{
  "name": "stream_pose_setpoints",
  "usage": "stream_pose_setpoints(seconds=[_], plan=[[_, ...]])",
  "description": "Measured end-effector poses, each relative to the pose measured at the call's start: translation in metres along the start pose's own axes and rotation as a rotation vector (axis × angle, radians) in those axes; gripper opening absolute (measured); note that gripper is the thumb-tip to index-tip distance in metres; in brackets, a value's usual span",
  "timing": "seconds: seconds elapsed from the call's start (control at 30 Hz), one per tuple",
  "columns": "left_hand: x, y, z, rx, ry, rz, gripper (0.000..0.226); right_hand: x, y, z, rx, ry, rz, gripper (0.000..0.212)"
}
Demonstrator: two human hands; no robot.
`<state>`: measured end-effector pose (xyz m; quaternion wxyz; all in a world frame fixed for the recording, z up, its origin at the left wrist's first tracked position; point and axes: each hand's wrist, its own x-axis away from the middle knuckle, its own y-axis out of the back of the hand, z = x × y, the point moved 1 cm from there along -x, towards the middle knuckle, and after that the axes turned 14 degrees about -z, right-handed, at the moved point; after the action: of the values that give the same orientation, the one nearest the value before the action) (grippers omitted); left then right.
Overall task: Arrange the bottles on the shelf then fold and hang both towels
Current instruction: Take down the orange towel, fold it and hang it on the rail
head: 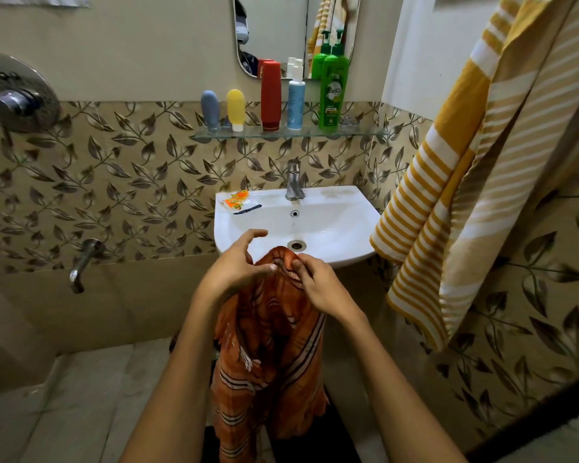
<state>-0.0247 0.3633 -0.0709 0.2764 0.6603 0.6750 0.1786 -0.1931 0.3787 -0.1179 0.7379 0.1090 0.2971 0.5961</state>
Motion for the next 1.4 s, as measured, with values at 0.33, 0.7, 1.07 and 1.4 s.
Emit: stream_pose_setpoints(seconds=[0.33, 0.7, 1.07, 1.4], plan=[[0.006, -0.011, -0.005, -0.128, -0.112, 0.087, 0.023, 0.001, 0.001, 0.016, -0.062, 0.066, 0.138, 0.013], [0.007, 0.011, -0.001, -0.008, -0.129, -0.116, 0.027, 0.010, 0.007, -0.023, 0.196, -0.113, -0.054, 0.016], [0.011, -0.010, 0.004, 0.050, -0.085, 0.157, 0.038, 0.004, 0.004, 0.008, 0.012, 0.075, 0.052, 0.032], [0.010, -0.015, 0.011, -0.105, -0.143, 0.007, 0.031, 0.012, 0.003, -0.003, -0.006, 0.072, 0.160, 0.023]])
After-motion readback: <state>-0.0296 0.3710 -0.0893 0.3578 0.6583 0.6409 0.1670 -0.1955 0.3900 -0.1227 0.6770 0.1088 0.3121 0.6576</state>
